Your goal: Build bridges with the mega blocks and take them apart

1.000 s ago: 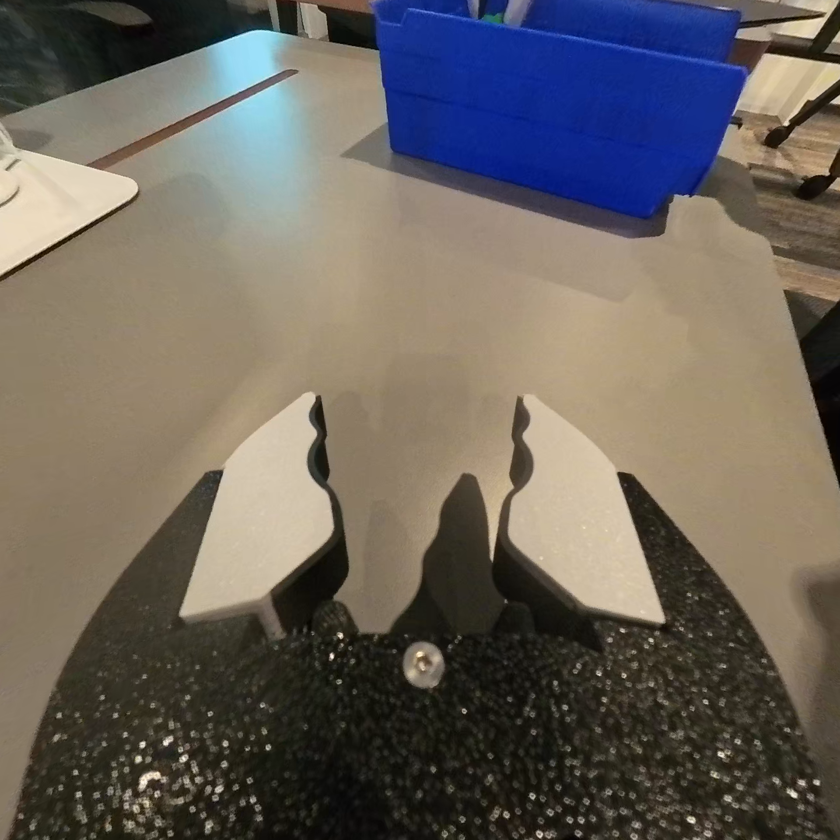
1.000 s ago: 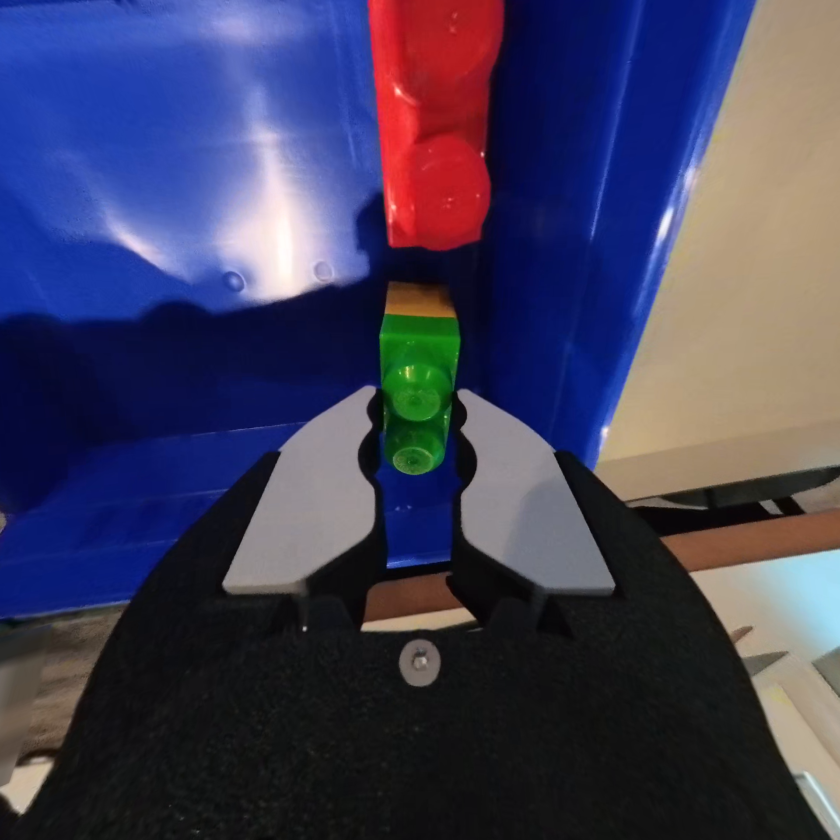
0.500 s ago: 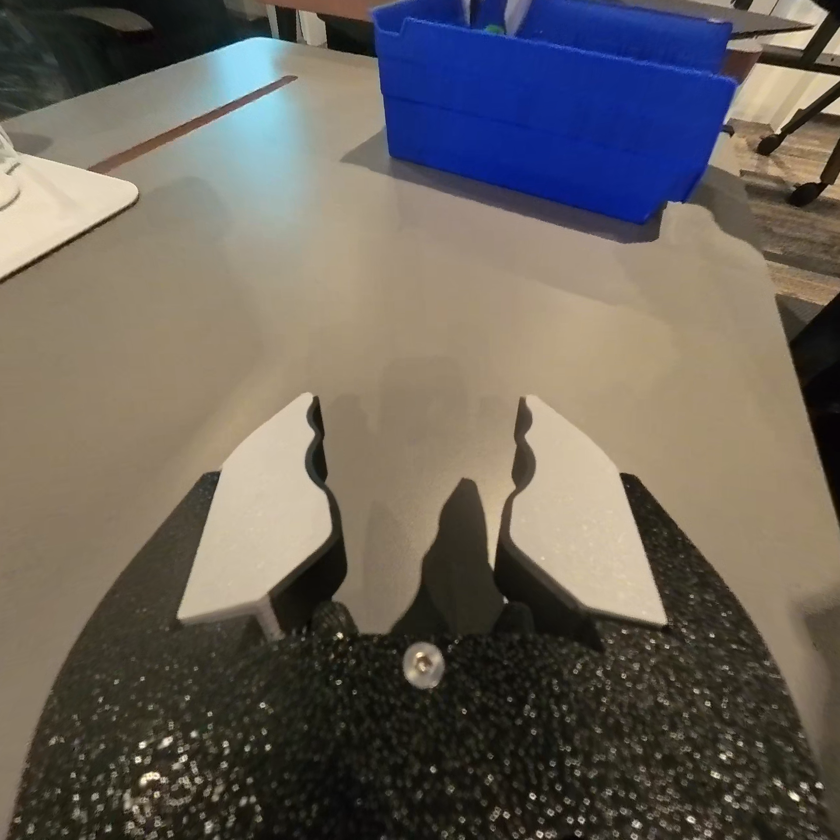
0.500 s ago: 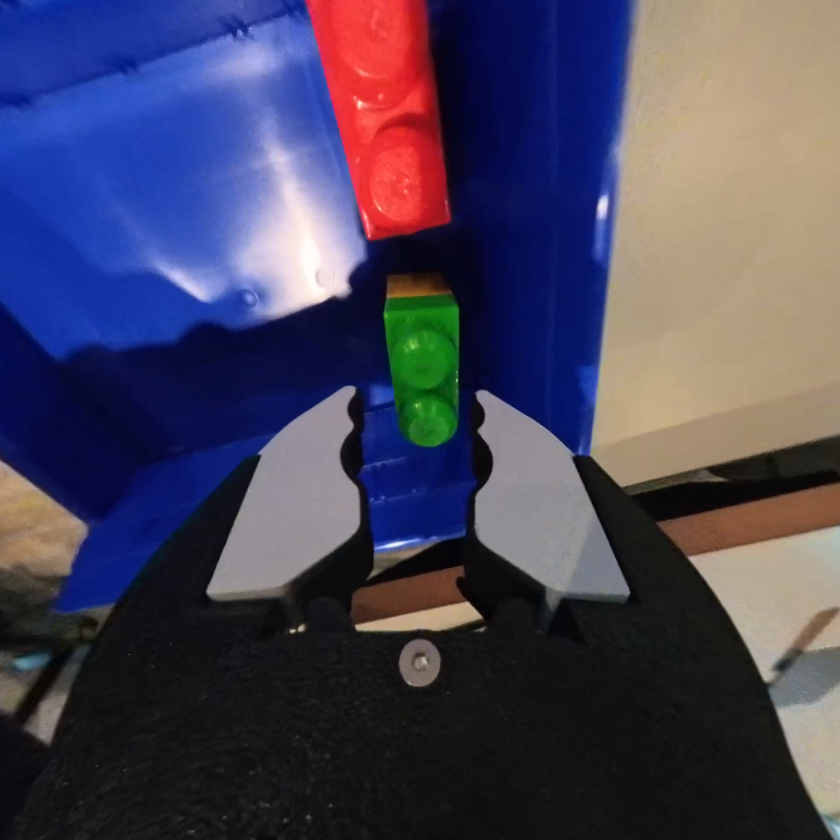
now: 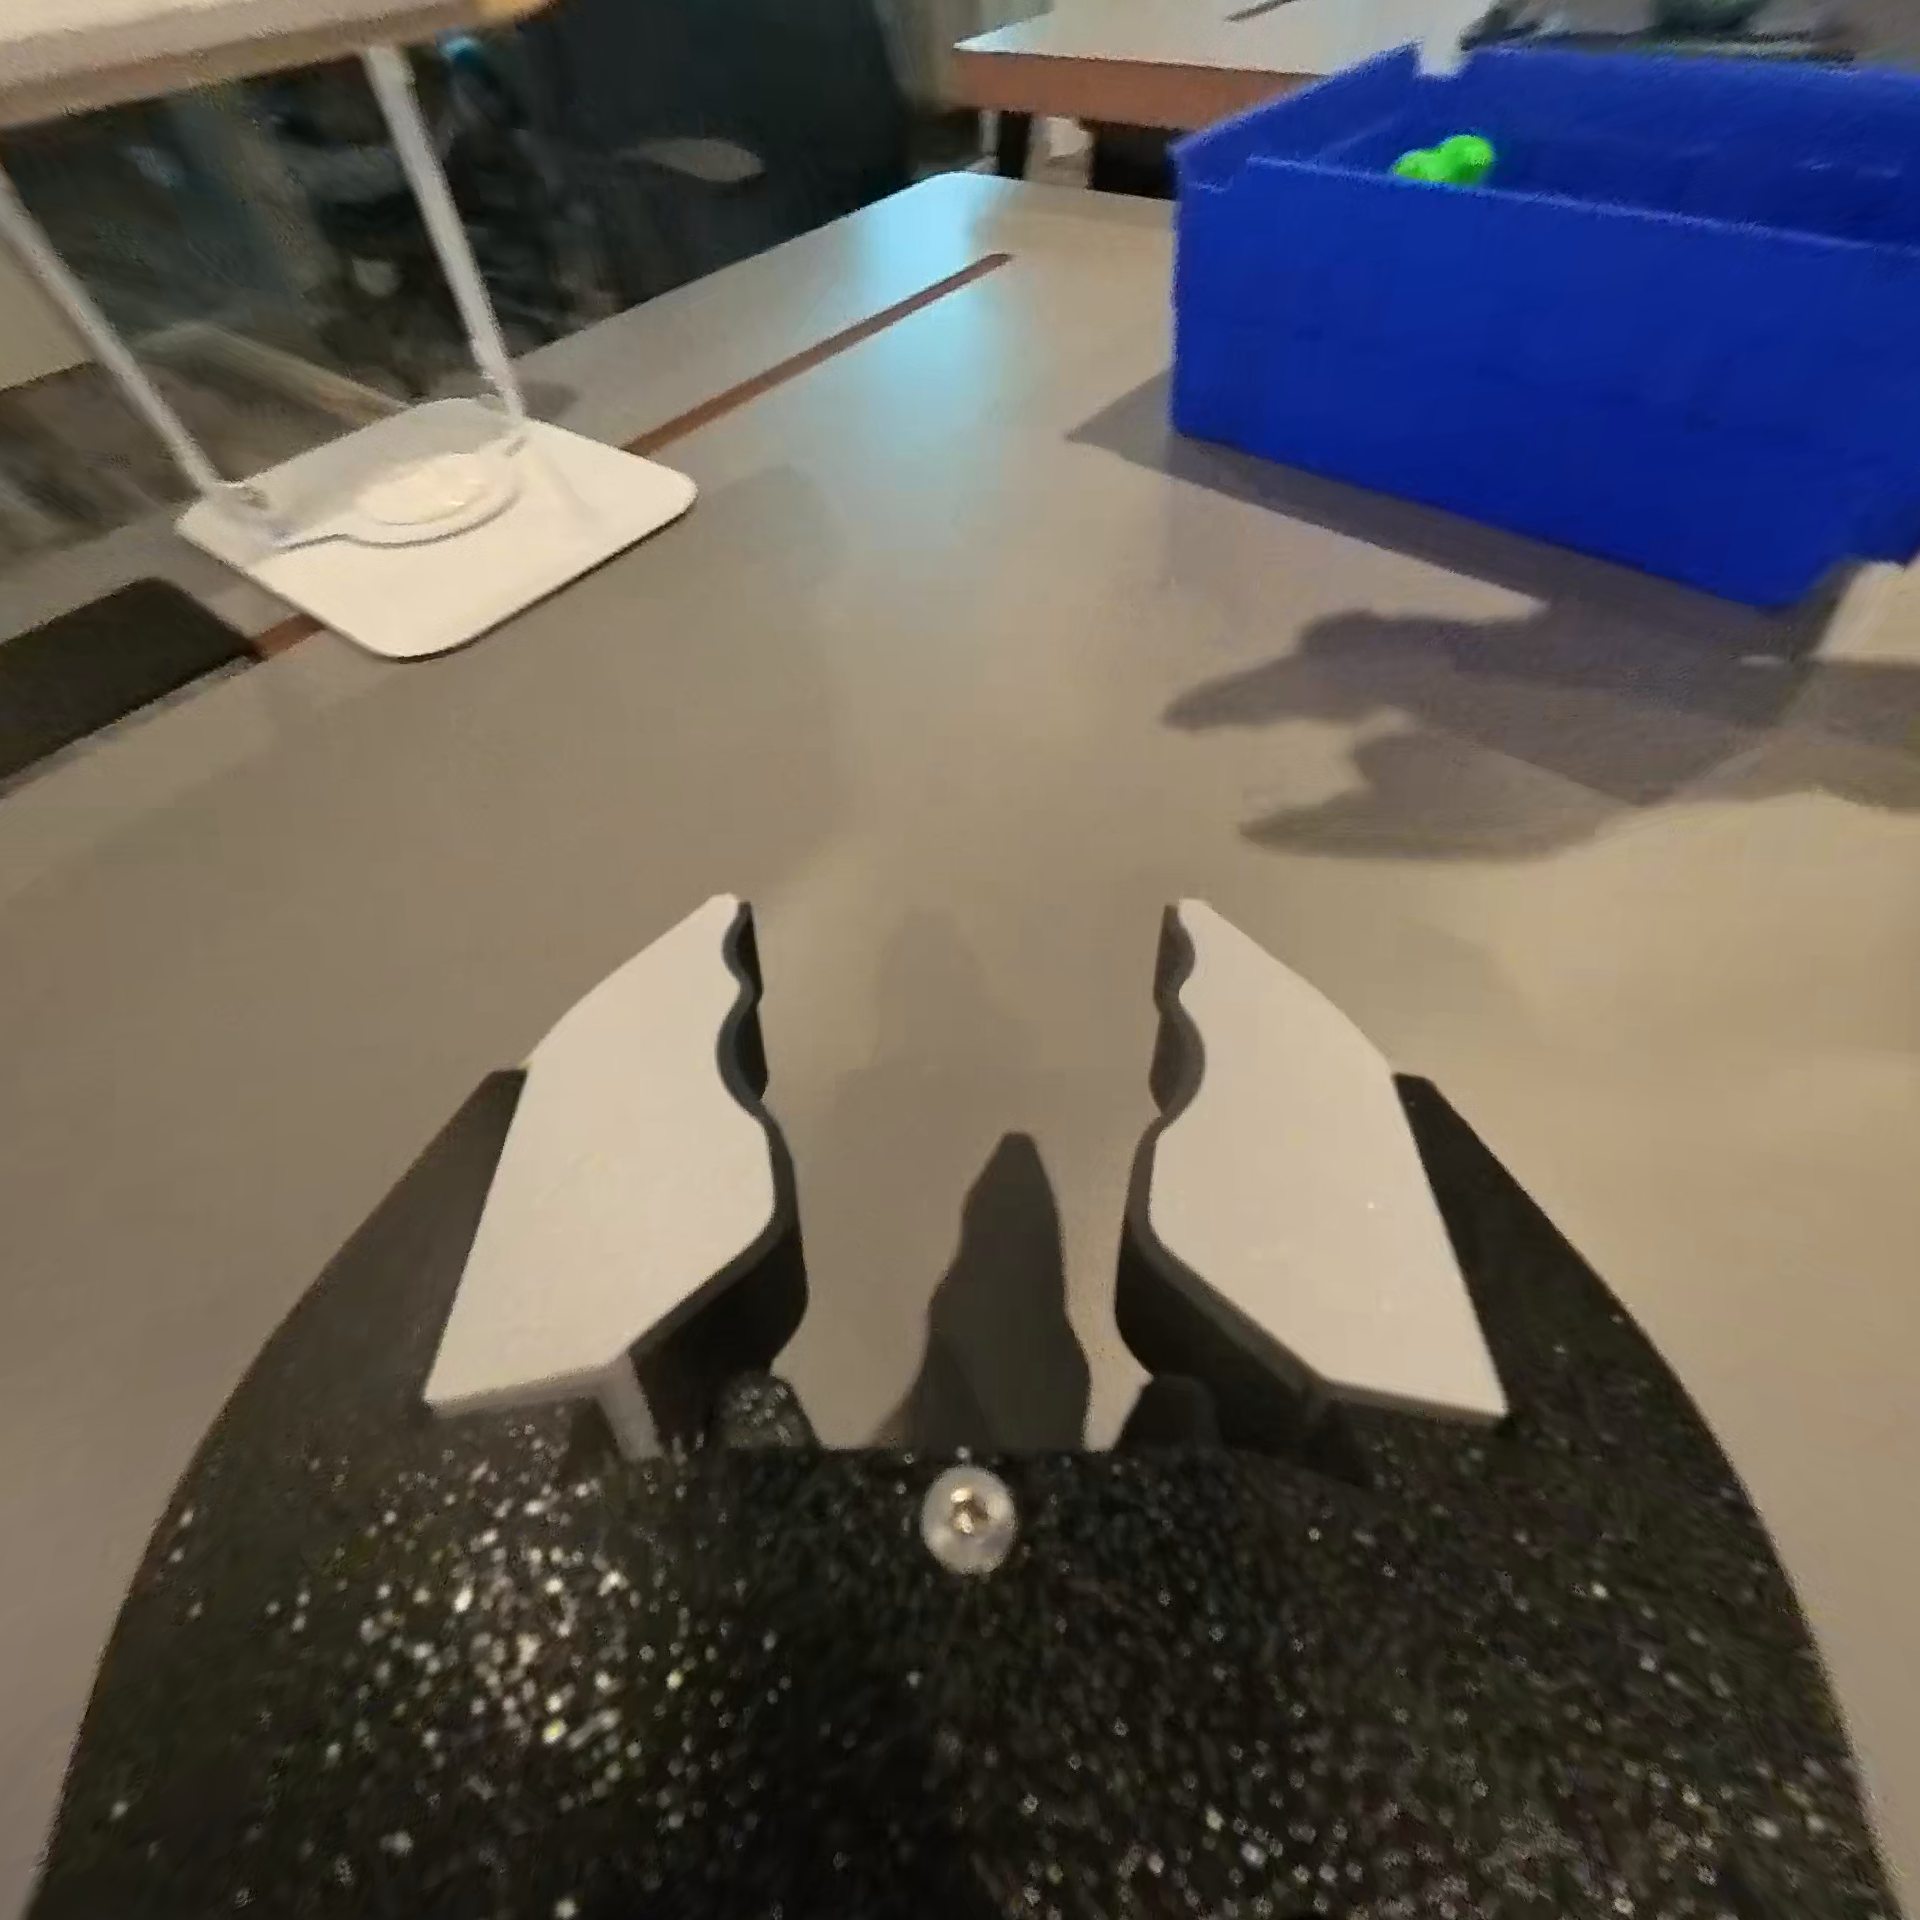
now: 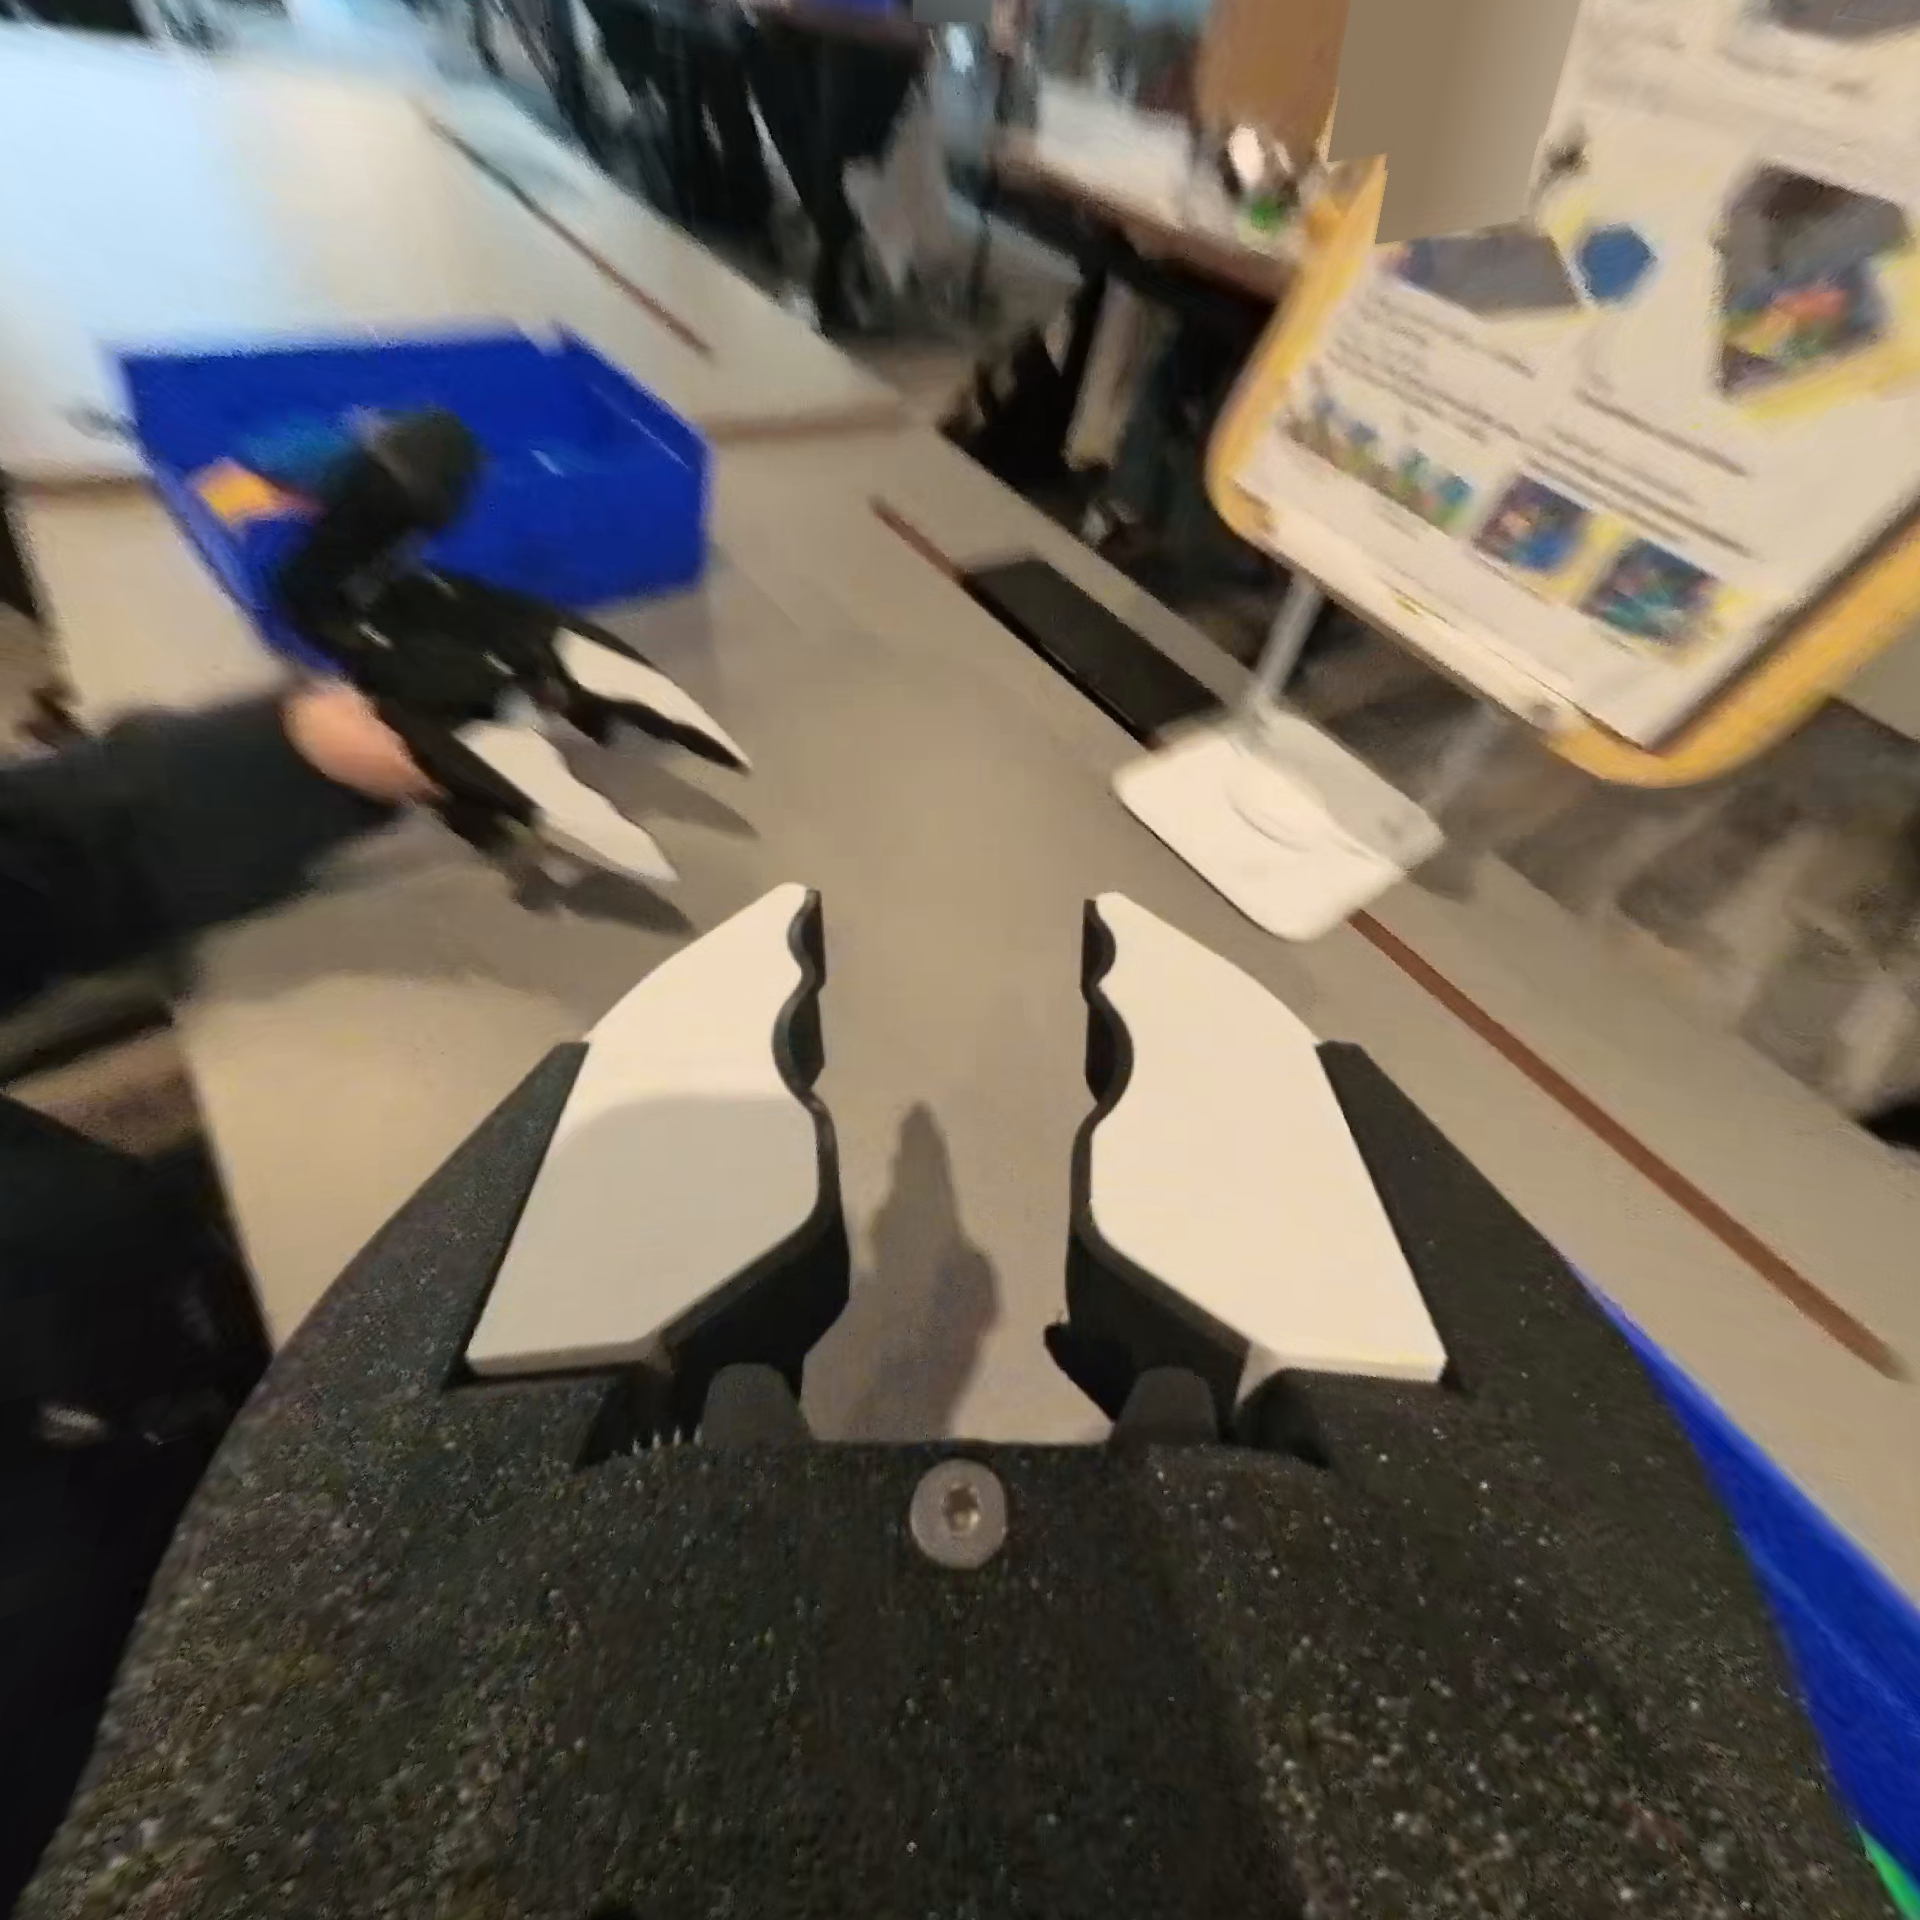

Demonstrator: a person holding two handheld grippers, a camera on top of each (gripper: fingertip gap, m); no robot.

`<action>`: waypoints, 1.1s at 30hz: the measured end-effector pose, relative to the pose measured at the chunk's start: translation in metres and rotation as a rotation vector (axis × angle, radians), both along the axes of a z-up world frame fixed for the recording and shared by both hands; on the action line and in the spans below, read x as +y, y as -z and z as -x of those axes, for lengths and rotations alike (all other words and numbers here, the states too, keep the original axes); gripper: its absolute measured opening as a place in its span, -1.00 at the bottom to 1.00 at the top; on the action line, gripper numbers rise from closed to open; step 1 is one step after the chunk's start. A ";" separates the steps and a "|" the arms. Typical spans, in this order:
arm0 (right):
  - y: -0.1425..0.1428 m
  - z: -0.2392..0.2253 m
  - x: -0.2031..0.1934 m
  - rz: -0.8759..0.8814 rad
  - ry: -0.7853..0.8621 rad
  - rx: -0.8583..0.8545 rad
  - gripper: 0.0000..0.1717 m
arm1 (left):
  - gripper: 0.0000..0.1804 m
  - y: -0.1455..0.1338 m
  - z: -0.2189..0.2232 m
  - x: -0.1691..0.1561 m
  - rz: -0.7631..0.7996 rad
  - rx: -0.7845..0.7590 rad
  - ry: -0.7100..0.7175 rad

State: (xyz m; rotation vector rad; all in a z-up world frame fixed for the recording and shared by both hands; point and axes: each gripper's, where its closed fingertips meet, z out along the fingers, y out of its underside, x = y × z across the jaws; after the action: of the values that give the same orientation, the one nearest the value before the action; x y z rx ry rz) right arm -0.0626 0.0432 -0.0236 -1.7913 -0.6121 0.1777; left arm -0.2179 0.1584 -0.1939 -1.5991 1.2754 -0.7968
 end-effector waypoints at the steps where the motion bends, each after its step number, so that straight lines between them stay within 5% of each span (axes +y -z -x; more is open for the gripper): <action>1: 0.003 0.024 0.001 -0.017 -0.041 0.053 -0.45 | -0.19 -0.003 0.005 0.002 -0.003 -0.002 -0.026; 8: 0.080 0.083 0.075 0.034 -0.082 0.222 -0.44 | -0.23 -0.027 0.057 0.000 -0.080 0.057 -0.109; 13: 0.127 0.083 0.120 -0.028 -0.023 0.234 -0.44 | -0.28 -0.059 0.134 0.027 -0.027 0.069 -0.307; 18: 0.143 0.093 0.118 -0.034 -0.074 0.306 -0.46 | -0.33 -0.091 0.248 0.081 -0.065 0.142 -0.612; 24: 0.164 0.100 0.117 -0.015 -0.081 0.190 -0.50 | -0.37 -0.066 0.325 0.139 0.039 0.336 -0.696; 33: 0.169 0.107 0.115 -0.047 -0.092 0.097 -0.55 | -0.48 0.005 0.331 0.213 0.269 0.528 -0.775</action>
State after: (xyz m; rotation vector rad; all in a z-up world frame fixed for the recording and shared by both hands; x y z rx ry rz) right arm -0.1696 0.1585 -0.1922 -1.6999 -0.6239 0.3087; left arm -0.5489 0.3714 -0.1990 -2.3958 0.7649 -0.0481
